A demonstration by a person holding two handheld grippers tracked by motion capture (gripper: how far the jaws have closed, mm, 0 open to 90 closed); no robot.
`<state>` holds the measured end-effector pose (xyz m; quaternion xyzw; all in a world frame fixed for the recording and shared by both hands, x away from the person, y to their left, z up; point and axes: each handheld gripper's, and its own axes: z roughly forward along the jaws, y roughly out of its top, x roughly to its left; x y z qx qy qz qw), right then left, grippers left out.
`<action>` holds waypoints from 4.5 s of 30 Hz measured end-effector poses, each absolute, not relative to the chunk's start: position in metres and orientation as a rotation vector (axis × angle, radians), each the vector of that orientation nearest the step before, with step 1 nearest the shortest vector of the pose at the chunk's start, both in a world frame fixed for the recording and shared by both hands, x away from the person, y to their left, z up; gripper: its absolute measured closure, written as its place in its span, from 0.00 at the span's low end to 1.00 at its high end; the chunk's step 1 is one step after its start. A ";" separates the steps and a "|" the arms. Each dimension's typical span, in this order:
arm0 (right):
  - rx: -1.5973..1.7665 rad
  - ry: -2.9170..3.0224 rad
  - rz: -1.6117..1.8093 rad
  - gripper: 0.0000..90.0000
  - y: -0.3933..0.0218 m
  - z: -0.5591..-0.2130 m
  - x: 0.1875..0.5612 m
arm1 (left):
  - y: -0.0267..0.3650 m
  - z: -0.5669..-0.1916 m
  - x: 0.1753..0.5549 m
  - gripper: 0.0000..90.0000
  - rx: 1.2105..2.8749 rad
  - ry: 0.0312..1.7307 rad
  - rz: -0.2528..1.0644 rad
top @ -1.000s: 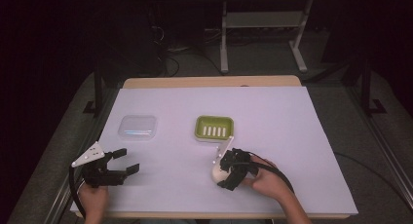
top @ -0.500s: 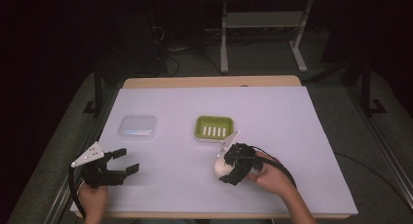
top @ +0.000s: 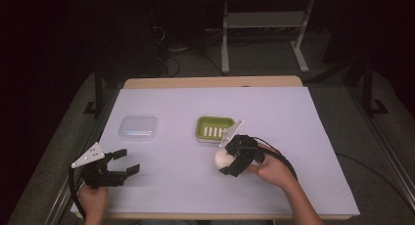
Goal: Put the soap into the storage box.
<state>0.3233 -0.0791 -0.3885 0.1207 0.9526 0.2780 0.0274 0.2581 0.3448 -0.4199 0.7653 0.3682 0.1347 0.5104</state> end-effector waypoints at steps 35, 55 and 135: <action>0.353 2.925 0.891 0.26 -0.075 -0.363 0.350 | 0.346 -0.419 0.257 0.16 1.844 0.879 0.335; 0.350 2.916 0.901 0.26 -0.067 -0.344 0.368 | 0.346 -0.419 0.258 0.16 1.838 0.881 0.333; 0.632 2.888 0.777 0.26 -0.061 -0.379 0.437 | 0.346 -0.419 0.257 0.16 1.829 0.881 0.329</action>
